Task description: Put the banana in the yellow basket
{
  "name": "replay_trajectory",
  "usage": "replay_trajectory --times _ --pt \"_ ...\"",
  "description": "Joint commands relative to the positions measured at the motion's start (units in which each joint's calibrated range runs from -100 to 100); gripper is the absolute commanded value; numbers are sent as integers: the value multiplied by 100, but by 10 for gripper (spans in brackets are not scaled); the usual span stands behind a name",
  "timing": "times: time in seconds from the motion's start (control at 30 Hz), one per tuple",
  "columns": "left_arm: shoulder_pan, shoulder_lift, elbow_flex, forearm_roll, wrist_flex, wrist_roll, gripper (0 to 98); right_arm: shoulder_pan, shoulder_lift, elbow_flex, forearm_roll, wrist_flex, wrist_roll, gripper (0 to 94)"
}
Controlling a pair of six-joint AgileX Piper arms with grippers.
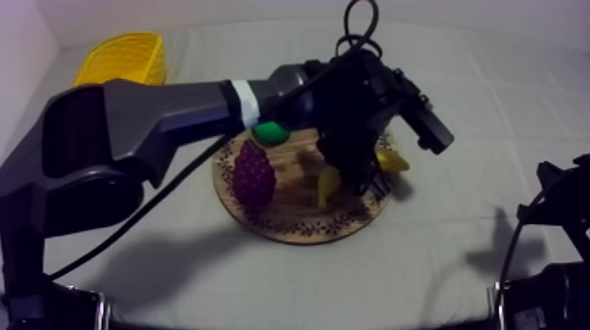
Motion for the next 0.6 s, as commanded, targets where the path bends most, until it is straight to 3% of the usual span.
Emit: replay_trajectory --times 0.0,0.27,0.57 --pt "0 -230 34 -126 103 -6 201 0 -2 2 1 6 1 3" --pt "-330 -1580 435 -571 402 12 197 0 -2 2 1 6 1 3" --pt "-1292 -3102 1253 -863 287 -64 197 0 -2 2 1 6 1 3"
